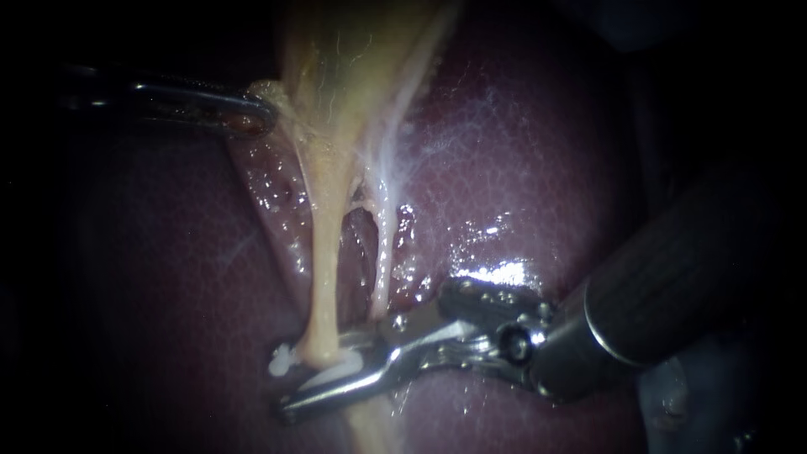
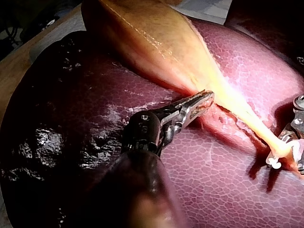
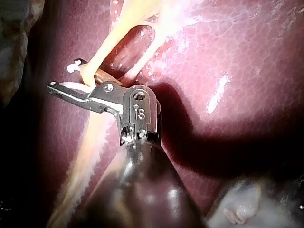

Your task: Clipping first clip left tube

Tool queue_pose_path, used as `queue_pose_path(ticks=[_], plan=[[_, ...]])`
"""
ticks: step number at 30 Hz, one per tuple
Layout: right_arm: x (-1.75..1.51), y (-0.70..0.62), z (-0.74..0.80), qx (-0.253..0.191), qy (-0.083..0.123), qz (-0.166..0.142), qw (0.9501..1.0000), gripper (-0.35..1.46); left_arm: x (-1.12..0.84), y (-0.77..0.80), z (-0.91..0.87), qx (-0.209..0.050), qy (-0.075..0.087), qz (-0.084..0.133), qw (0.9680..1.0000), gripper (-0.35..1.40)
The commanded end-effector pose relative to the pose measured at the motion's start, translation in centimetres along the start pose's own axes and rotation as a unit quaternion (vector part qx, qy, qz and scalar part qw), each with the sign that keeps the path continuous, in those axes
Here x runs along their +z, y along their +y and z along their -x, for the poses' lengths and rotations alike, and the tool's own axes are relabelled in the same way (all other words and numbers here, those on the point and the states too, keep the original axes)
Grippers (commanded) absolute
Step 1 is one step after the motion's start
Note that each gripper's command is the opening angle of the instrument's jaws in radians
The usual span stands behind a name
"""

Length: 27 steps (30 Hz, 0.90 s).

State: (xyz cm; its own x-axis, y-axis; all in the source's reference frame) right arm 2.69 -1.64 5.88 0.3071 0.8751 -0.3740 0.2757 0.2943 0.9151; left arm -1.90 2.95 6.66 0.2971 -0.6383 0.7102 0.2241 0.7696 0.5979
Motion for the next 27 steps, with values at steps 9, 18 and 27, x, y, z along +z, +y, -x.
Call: queue_pose_path(ticks=[9,18,27], plan=[[-0.09,0.0,-0.07,0.002,0.012,0.013,0.9998,0.2,0.0,0.0,0.0,0.0,0.0,0.0,1.0,-0.35],[-0.13,0.02,-0.09,0.033,0.024,0.029,0.9988,-0.35,0.0,0.0,0.0,0.0,0.0,0.0,1.0,-0.35],[-0.13,0.0,-0.09,0.05,0.011,0.058,0.997,-0.35,0.0,0.0,0.0,0.0,0.0,0.0,1.0,-0.35]])
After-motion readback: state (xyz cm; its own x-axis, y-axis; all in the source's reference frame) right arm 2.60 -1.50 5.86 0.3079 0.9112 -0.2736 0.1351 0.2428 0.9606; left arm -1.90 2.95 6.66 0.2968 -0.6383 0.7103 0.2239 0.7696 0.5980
